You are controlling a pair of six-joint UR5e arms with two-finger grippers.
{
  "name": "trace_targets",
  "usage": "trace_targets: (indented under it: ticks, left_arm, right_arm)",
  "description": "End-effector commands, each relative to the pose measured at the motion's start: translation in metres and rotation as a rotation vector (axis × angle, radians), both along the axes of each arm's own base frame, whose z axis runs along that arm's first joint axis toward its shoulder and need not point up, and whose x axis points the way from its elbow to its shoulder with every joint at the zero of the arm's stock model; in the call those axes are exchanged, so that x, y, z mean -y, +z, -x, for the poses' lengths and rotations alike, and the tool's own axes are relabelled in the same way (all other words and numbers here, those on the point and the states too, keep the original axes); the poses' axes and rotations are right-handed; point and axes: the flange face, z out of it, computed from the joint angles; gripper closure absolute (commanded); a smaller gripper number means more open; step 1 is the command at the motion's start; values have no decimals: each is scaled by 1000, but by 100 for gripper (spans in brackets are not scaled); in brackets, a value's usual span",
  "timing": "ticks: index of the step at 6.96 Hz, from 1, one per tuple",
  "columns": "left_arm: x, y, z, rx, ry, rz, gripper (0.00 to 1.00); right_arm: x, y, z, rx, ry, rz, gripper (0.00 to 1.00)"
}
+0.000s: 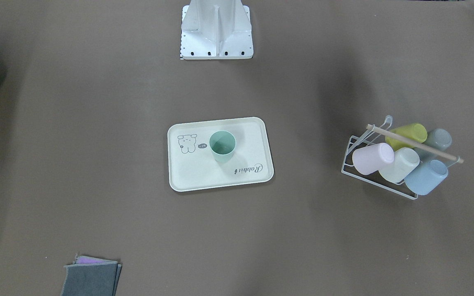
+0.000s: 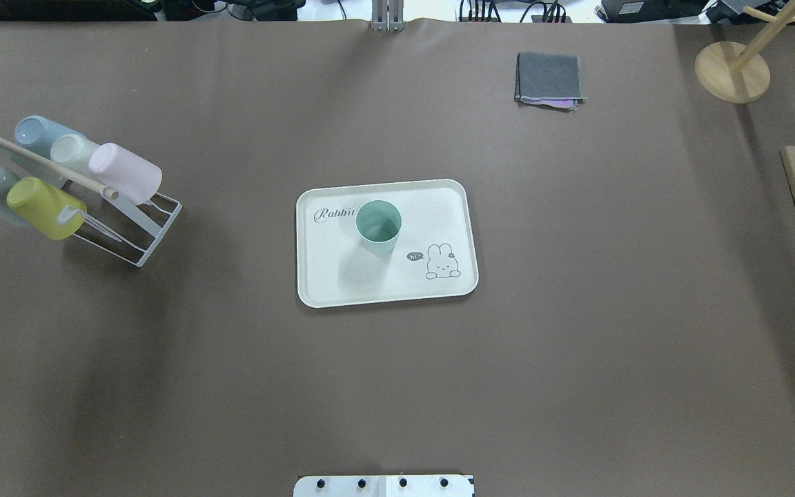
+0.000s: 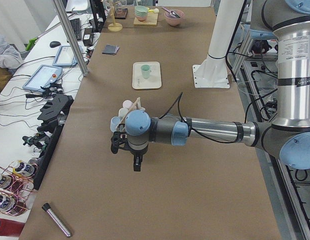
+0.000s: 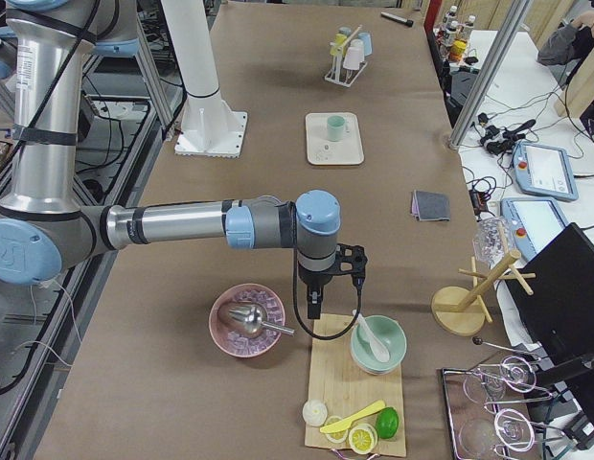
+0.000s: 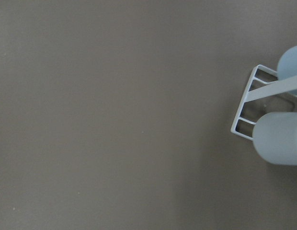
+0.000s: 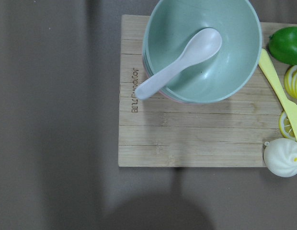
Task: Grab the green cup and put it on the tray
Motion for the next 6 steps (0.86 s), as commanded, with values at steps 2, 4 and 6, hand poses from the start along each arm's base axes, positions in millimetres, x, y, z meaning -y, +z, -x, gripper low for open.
trace_targets:
  ticks: [2, 4, 6]
  left_arm:
    - [-27, 27, 27, -19, -54, 41, 2]
    - [-36, 33, 31, -60, -72, 32, 2]
    - [-39, 46, 32, -3, -68, 35, 2]
  right_arm:
    - [-3, 8, 1, 7, -6, 13, 0]
    - [-6, 13, 1, 11, -8, 26, 0]
    - [-6, 14, 2, 28, -8, 31, 0]
